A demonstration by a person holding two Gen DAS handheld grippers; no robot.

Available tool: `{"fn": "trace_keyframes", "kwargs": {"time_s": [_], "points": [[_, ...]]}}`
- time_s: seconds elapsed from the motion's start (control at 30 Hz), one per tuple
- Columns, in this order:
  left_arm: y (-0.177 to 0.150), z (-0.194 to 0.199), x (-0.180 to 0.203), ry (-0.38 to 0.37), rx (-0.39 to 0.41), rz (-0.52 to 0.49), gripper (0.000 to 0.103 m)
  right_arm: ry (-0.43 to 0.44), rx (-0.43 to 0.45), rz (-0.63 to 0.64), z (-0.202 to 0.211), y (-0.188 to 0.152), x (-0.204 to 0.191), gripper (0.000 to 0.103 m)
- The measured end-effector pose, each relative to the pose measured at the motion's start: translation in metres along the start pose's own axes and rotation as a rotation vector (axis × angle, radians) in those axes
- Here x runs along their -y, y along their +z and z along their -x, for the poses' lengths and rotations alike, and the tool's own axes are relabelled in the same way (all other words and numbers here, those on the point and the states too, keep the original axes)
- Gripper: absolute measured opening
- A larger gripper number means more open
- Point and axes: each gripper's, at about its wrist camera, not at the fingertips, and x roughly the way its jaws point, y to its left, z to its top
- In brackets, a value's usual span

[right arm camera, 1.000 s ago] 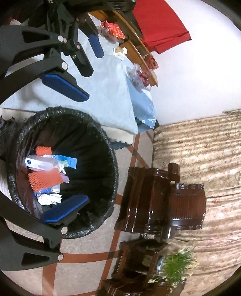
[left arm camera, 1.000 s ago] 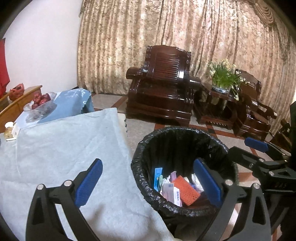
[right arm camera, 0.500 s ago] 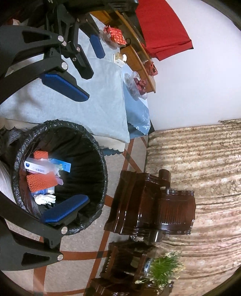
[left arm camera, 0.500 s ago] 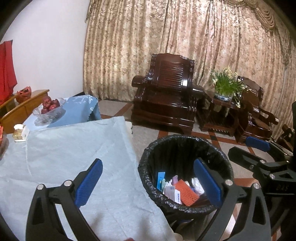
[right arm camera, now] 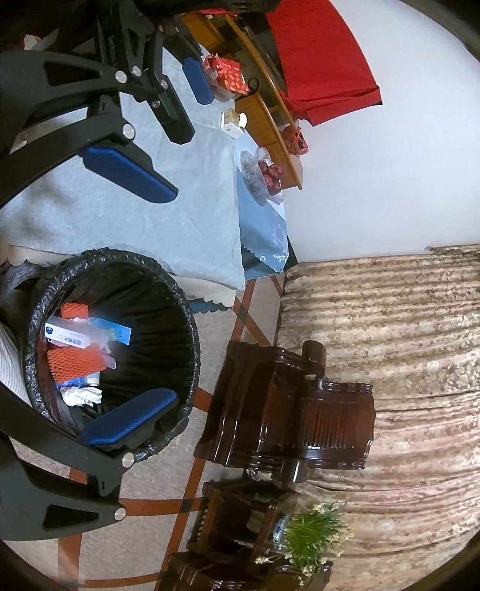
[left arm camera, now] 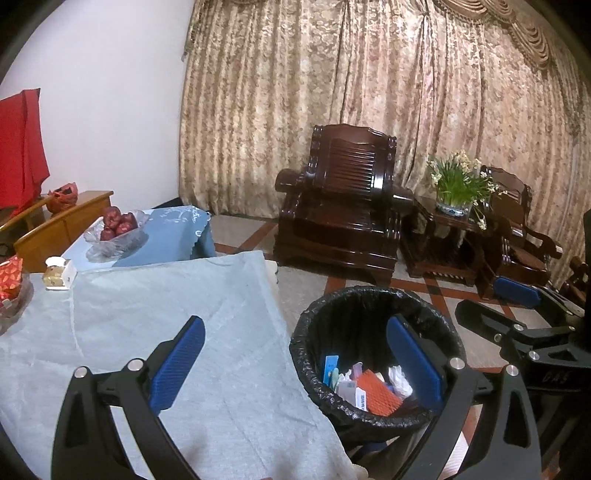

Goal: Collect trash

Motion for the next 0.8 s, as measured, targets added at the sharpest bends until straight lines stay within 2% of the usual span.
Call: {"fn": "trace_keyframes", "kwargs": {"time_s": [0.8], "points": [[-0.0002,0.0083,-0.0014,0.01,0.016,0.004,0.097,0.002,0.011,0.01,0.0057,-0.0008,-0.0093,0.098]]}}
